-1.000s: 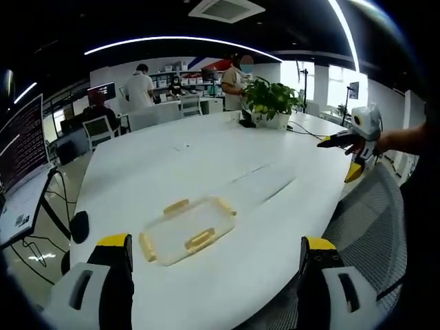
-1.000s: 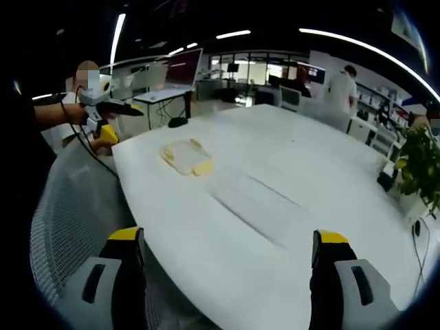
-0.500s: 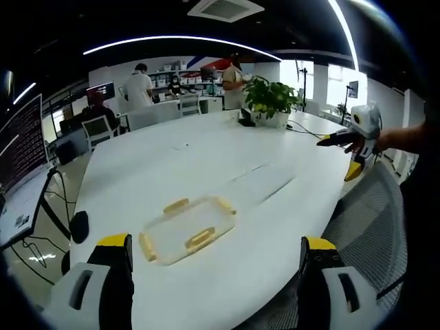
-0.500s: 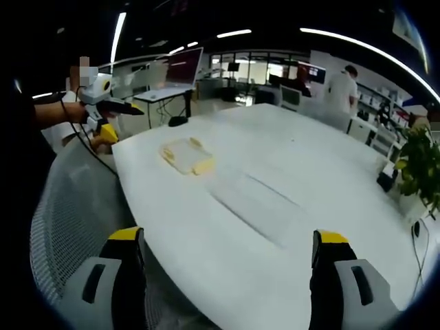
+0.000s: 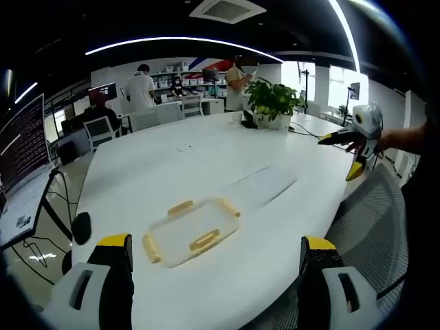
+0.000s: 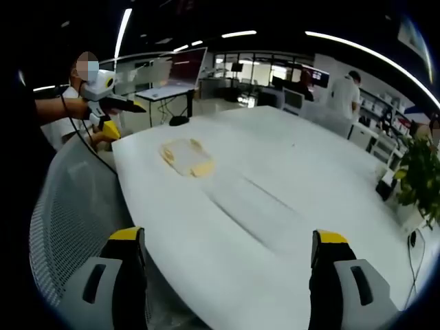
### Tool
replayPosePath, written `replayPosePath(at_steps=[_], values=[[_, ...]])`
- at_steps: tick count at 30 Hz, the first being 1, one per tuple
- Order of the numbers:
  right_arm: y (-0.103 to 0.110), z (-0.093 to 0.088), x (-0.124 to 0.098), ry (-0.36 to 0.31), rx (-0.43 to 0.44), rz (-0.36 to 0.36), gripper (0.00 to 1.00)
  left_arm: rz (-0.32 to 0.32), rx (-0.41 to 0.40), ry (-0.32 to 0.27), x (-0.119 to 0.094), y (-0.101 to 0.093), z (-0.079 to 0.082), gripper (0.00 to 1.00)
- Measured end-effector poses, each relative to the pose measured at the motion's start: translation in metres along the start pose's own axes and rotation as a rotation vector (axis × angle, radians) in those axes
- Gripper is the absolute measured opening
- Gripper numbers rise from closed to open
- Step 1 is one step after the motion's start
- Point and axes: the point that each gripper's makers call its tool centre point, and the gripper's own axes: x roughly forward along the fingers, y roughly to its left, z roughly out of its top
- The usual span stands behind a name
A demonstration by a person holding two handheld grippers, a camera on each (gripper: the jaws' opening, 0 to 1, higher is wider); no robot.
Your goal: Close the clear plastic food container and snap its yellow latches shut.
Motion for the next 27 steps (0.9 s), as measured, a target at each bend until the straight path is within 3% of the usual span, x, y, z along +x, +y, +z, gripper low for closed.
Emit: replayPosePath(at_steps=[27], values=[[0.012,0.032,0.023,-0.001,-0.075,0.106,0.95,-0.018,0.016,0.035,-0.001,0.013,-0.001,0.99]])
